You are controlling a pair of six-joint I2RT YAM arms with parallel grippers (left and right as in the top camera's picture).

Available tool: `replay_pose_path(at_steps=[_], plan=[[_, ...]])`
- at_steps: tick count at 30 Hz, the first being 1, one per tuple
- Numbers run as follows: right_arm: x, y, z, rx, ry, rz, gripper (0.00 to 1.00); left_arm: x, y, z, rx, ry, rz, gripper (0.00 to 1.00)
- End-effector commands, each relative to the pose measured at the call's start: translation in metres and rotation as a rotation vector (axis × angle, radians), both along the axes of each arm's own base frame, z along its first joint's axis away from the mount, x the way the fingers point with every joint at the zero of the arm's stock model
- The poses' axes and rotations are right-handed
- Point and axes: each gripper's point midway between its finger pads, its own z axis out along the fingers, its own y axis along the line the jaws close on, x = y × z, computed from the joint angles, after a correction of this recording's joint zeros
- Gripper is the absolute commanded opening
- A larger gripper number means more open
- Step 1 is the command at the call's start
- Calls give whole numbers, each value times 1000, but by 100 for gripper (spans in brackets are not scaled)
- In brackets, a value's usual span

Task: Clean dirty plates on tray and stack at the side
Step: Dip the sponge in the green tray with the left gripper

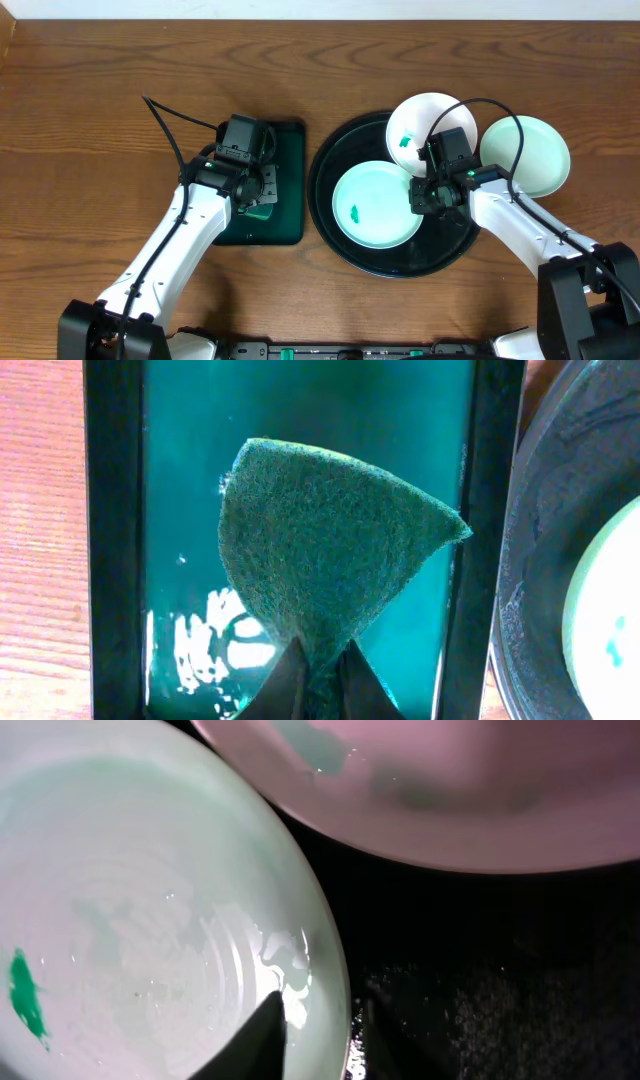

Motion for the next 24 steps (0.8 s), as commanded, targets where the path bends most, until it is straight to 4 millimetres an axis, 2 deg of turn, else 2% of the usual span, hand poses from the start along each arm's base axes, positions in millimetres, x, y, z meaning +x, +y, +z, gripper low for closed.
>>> replay_pose_path(at_steps=[1,4,5,24], plan=[[0,-2,0,5,0,-8,26,9,0,8,14,-35,-15,7],[0,-2,-1,5,0,-8,5,10,0,9,12,-41,-15,7],[0,-2,-1,5,-1,-8,1,11,-1,9,12,-43,-15,7],[3,5,-1,17,-12,-15,1,20,-3,13,0,-84,-14,7]])
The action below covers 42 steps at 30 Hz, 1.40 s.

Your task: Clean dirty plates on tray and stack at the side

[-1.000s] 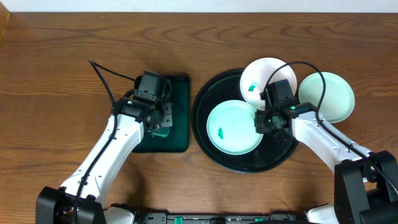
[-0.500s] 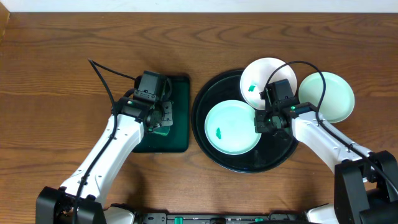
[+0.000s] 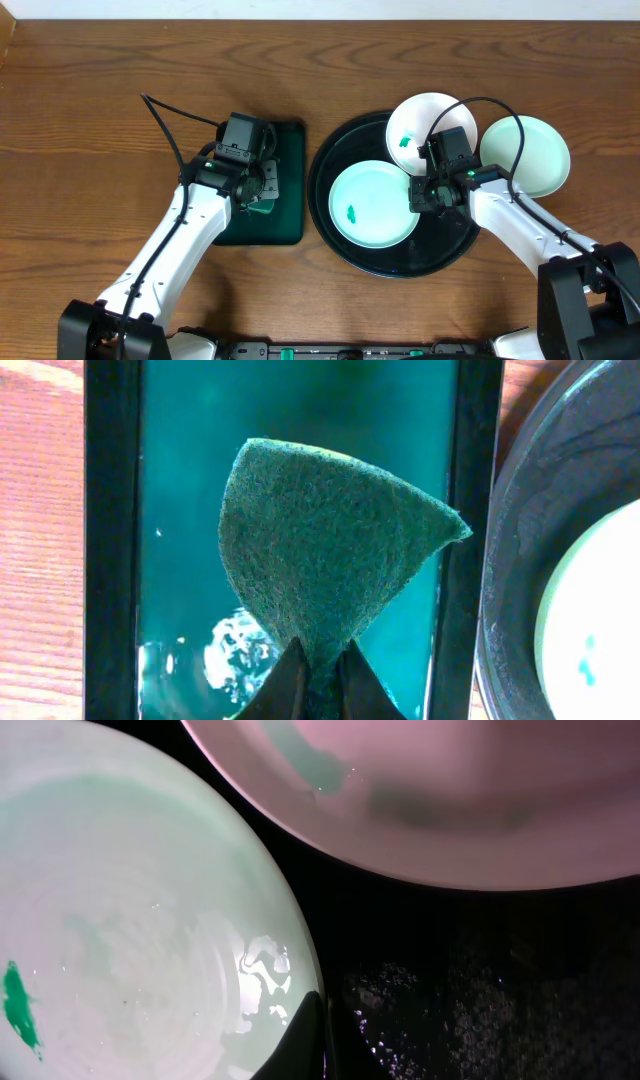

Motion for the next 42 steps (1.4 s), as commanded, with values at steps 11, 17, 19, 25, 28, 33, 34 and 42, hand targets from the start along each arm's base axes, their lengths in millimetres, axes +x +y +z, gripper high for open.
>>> replay_pose_path(at_steps=[11,17,19,25,28,33,34,42], plan=[[-2,5,-3,5,5,-19,1,25,-3,21,22,-107,-48,7],[0,2,-3,-5,-3,-38,11,38,-2,60,34,-154,-34,7],[2,2,-2,-3,-10,-39,25,40,-3,69,29,-165,-34,7],[5,-2,-3,-23,-23,-48,16,37,-4,64,22,-146,-33,7],[4,0,-8,-18,-19,-43,16,35,-3,61,25,-134,-34,7],[4,0,-14,-17,-10,-43,1,34,-3,59,28,-124,-34,7],[4,0,-12,-16,-14,-44,1,33,-3,59,28,-122,-34,7],[7,-28,14,-126,-72,-141,1,26,-1,55,37,-90,-34,7]])
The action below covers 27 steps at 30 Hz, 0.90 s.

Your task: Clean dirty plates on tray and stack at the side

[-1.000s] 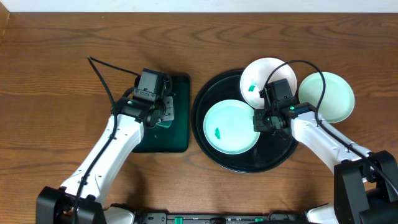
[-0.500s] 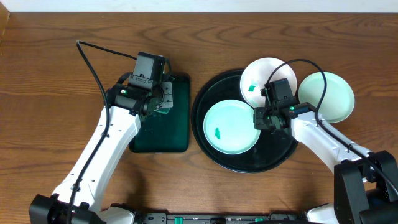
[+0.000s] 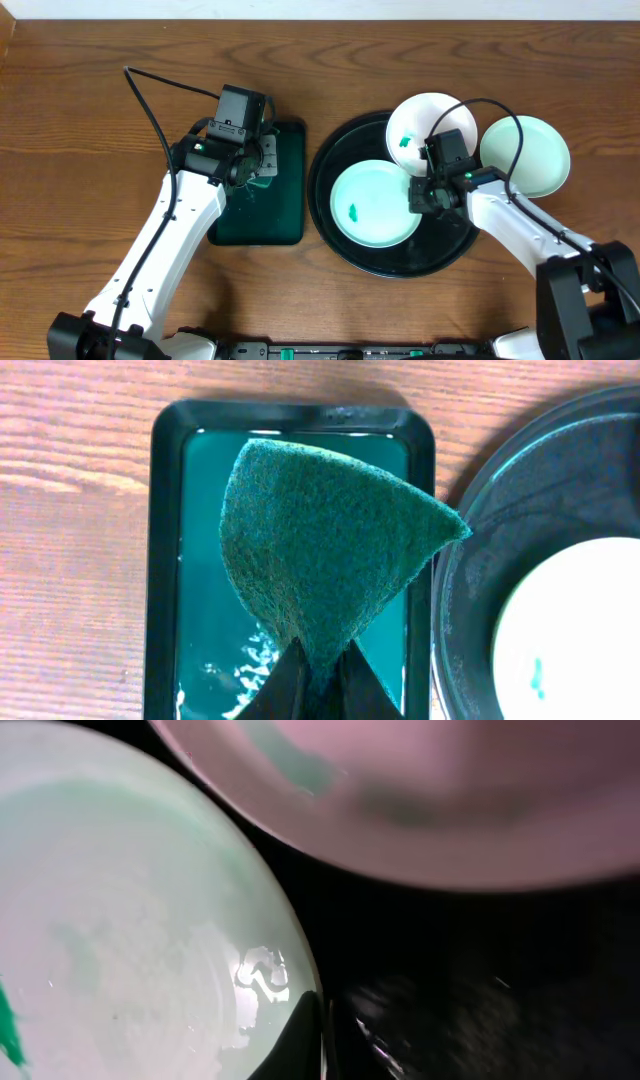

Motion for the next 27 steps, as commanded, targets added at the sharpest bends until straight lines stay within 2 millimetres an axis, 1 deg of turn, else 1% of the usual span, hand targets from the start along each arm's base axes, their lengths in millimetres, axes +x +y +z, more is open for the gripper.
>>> replay_pose_path(at_steps=[1,6,9,10,11,13,15,17,18,19,20,21,27], plan=[[7,-24,21,-101,-77,-98,1,-2,2,-4,17,16,-1,7],[3,-24,20,-104,-63,-94,1,-1,1,-9,5,31,28,7],[1,-20,16,-87,-45,-84,2,-2,-2,-11,5,39,25,7],[0,-18,14,-79,-37,-81,7,-2,-3,-12,5,40,21,7],[0,-17,12,-76,-30,-79,15,-3,-5,-12,6,41,15,7],[-1,-18,10,-79,-22,-79,20,-4,-8,-12,6,41,6,8],[-1,-18,7,-81,-15,-78,21,-5,-11,-12,7,41,-2,7],[-2,-18,6,-83,-11,-78,21,-5,-12,-12,6,40,-4,7],[-2,-18,6,-84,-9,-78,18,-5,-12,-12,7,41,-4,7],[-2,-18,6,-84,-9,-78,9,-5,-12,-12,7,40,-4,7],[-2,-18,5,-84,-9,-78,4,-5,-11,-12,7,41,-4,7],[-2,-18,5,-83,-10,-78,1,-5,-12,-12,8,41,-4,7],[-2,-15,6,-69,-8,-74,1,-5,-12,-12,8,41,-4,8]])
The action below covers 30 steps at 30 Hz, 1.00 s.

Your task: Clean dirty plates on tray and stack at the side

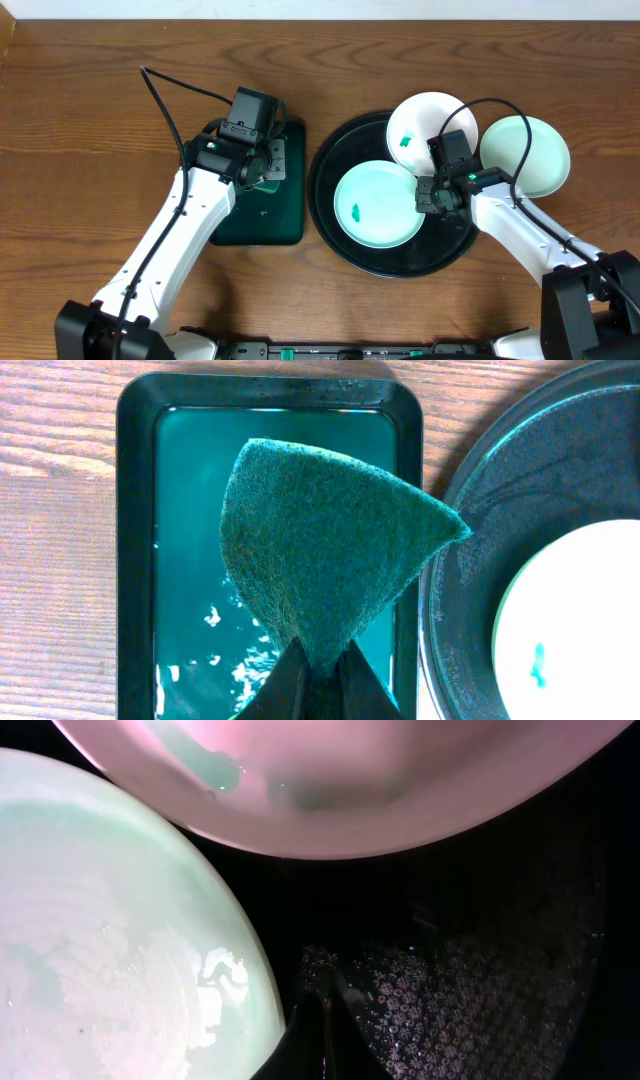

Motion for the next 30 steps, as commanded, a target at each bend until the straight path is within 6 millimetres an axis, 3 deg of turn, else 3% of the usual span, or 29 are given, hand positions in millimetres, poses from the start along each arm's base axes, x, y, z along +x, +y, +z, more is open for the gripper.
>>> replay_pose_path(at_steps=[1,13,30], plan=[[0,3,-1,7,5,3,1,0,1,-1,7,1,8,7],[0,5,-1,18,5,9,1,6,-1,-1,1,-18,8,7],[-2,15,-4,66,8,27,1,-2,2,-6,14,21,8,7]])
